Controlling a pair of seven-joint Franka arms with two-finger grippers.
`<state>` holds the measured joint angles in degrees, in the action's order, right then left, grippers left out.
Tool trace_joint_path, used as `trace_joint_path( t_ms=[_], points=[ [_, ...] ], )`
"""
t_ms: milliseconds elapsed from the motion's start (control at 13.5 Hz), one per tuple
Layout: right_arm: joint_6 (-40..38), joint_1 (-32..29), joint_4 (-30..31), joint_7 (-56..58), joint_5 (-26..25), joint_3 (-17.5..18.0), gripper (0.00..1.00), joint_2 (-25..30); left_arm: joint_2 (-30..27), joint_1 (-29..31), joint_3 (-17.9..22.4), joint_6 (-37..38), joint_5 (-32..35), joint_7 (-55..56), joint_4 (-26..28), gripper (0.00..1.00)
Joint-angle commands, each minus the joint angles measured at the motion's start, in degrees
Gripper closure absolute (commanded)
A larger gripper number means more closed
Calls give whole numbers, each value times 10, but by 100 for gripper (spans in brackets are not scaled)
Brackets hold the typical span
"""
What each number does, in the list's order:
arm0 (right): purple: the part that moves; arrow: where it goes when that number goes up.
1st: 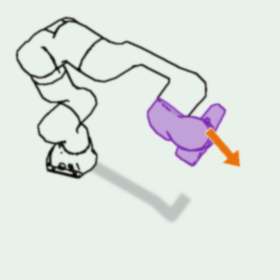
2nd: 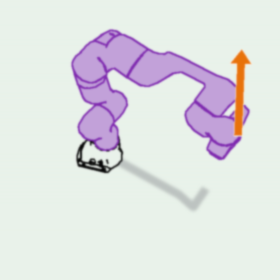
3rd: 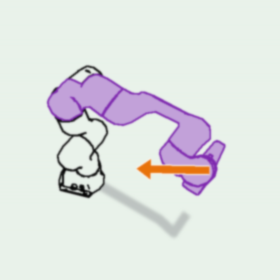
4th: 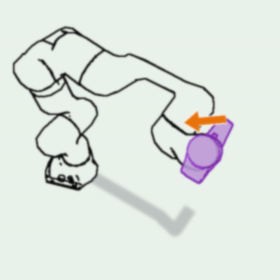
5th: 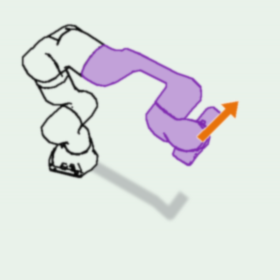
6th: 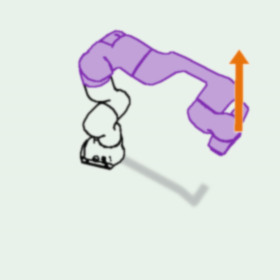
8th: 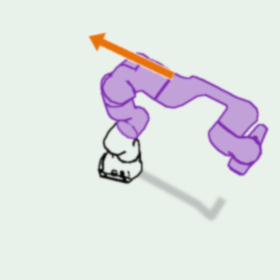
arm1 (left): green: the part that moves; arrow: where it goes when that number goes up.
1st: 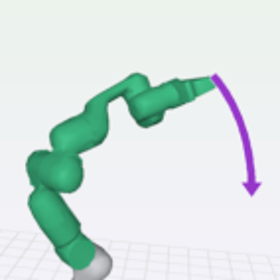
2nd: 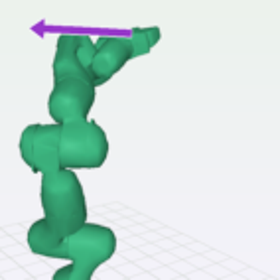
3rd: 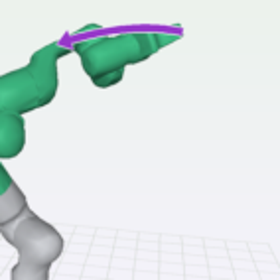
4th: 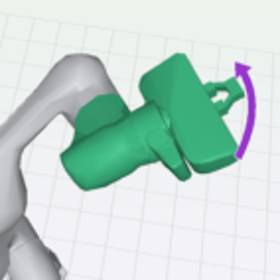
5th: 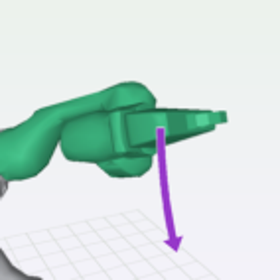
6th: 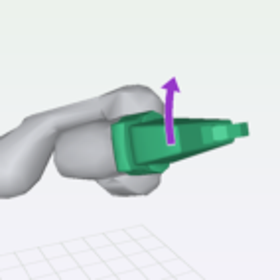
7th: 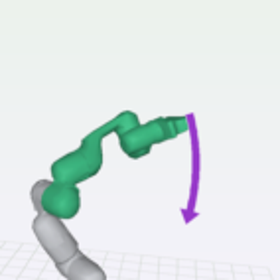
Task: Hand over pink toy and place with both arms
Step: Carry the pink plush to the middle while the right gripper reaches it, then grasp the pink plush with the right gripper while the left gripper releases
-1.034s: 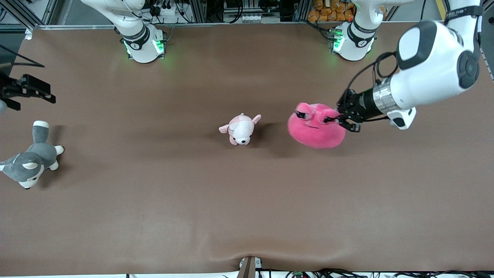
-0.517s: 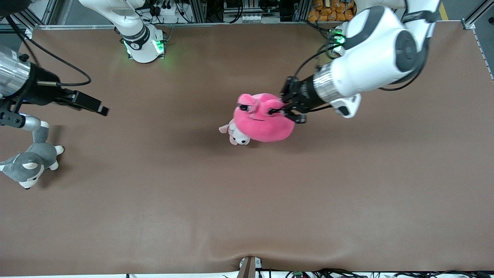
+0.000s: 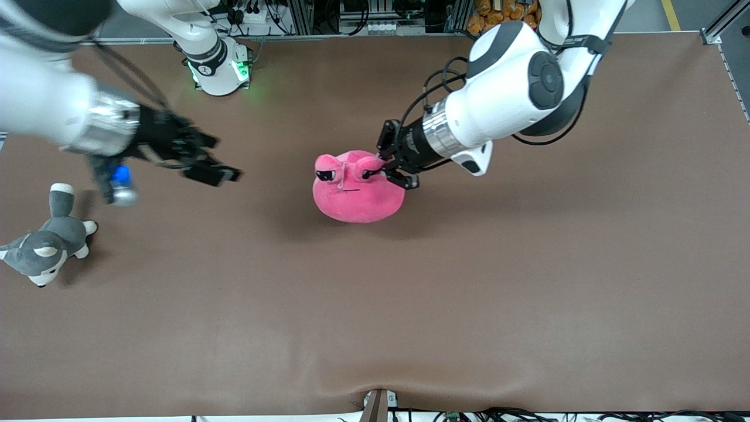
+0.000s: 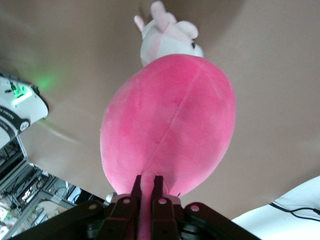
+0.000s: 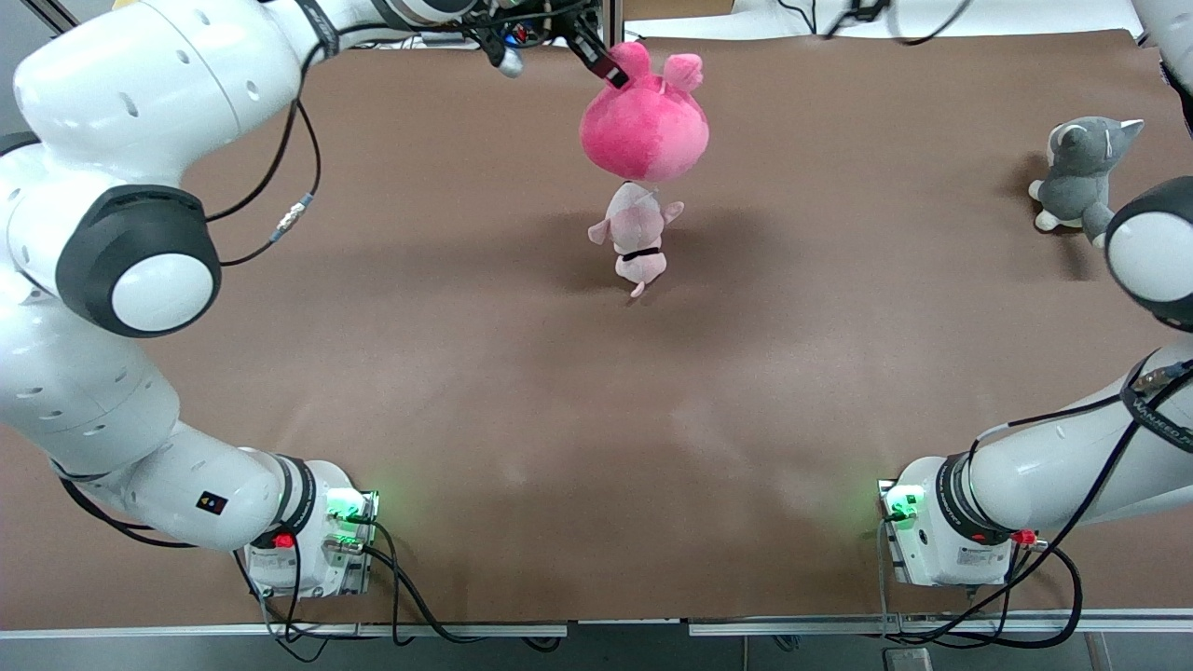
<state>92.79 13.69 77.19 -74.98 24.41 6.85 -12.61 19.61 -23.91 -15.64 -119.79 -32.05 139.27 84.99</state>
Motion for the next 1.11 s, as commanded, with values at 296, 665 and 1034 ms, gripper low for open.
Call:
trace_joint_path(
  t_ms=[296, 665, 1034],
  points=[
    [66, 117, 25, -179, -154, -6, 0, -17, 12, -30, 0, -19, -15, 32, -22, 100],
    [60, 136, 37, -177, -184, -5, 100, -15, 12, -34, 0, -19, -15, 32, -22, 100],
    [54, 126, 32, -170, -178, -9, 100, -13, 10, -32, 0, -19, -15, 32, -22, 100]
  ],
)
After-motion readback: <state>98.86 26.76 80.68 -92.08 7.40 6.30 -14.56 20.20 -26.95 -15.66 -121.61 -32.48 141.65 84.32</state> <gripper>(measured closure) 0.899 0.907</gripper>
